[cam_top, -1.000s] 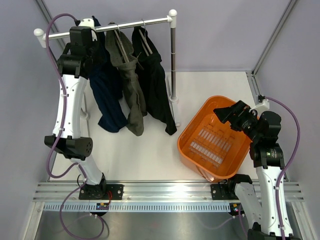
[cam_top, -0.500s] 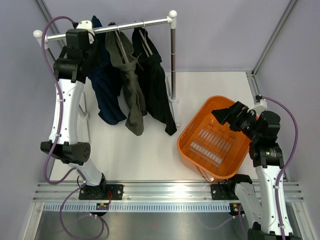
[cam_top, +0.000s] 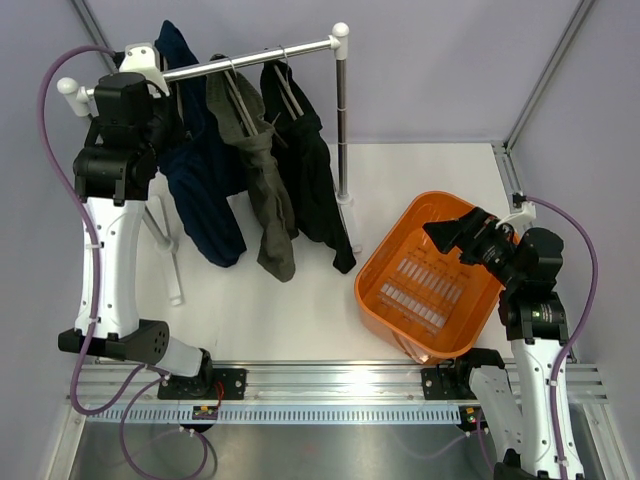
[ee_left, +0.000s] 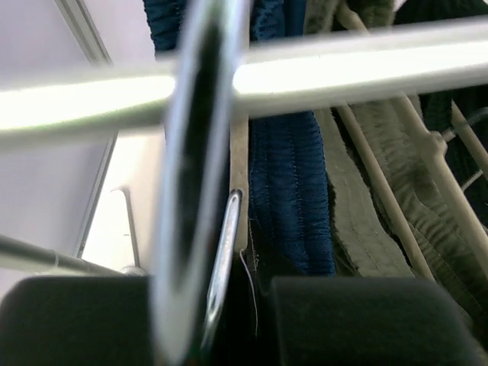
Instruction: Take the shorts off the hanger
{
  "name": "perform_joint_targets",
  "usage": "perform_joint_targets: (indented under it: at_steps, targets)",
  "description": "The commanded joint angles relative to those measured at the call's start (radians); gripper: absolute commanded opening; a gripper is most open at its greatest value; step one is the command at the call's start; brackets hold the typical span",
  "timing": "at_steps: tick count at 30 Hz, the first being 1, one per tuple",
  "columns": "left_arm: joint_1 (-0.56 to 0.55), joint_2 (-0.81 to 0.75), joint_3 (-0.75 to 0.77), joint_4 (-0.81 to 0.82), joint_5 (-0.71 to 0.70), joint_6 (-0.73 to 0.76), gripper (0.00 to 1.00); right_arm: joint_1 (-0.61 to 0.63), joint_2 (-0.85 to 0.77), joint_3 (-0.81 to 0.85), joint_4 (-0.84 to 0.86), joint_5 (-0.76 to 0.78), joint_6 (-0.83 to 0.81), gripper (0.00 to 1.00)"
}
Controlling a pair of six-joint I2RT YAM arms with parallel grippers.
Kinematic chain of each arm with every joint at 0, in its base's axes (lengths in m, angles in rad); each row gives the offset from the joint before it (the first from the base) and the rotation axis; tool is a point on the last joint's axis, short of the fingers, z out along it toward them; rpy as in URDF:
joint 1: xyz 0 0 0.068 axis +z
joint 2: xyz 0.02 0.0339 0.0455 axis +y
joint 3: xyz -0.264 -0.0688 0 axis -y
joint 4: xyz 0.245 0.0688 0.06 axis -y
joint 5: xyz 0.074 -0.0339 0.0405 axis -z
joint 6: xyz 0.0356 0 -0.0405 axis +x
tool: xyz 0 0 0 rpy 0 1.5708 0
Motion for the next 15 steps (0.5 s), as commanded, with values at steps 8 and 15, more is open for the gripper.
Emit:
perform_joint_targets:
  at_steps: [8, 15]
  targets:
    - [-0.033, -0.11, -0.125, 0.022, 0.012, -0.008, 0.0, -0.006, 0.006, 0.0, 0.018, -0.043, -0.047, 0.99]
    - [-0.069, -0.226, -0.267, 0.035, -0.021, -0.032, 0.0, -0.004, -0.003, -0.01, 0.011, -0.06, -0.062, 0.99]
